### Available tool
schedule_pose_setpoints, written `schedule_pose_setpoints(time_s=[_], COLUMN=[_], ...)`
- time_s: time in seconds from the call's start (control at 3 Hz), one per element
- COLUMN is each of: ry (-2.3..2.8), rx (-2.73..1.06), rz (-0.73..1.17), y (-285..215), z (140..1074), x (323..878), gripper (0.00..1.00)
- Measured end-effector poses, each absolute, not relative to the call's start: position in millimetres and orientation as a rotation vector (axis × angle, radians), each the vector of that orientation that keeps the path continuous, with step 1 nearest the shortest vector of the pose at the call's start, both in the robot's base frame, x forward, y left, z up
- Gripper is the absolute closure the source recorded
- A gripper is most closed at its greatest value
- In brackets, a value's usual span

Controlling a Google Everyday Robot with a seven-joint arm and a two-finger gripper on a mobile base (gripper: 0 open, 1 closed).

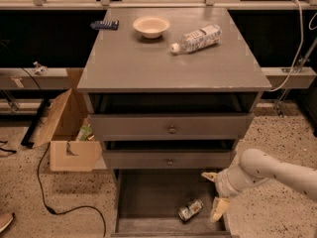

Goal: Pick 7up can from bottom drawer and place on counter

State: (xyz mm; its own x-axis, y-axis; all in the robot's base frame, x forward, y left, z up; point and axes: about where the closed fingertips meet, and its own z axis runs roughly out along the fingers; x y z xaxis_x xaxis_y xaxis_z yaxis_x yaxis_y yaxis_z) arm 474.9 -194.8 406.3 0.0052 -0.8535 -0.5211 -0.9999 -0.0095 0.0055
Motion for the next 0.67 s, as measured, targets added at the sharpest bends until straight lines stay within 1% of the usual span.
schedule_pose_setpoints(time_s=[0.33,0.67], ry=[1.928,1.938], rx=[-1.901,-1.867], rz=[0.517,0.557], y=[-200.3,-199.9], z=[373.0,322.8], x=[491.9,507.5], gripper=[0.00,0.00])
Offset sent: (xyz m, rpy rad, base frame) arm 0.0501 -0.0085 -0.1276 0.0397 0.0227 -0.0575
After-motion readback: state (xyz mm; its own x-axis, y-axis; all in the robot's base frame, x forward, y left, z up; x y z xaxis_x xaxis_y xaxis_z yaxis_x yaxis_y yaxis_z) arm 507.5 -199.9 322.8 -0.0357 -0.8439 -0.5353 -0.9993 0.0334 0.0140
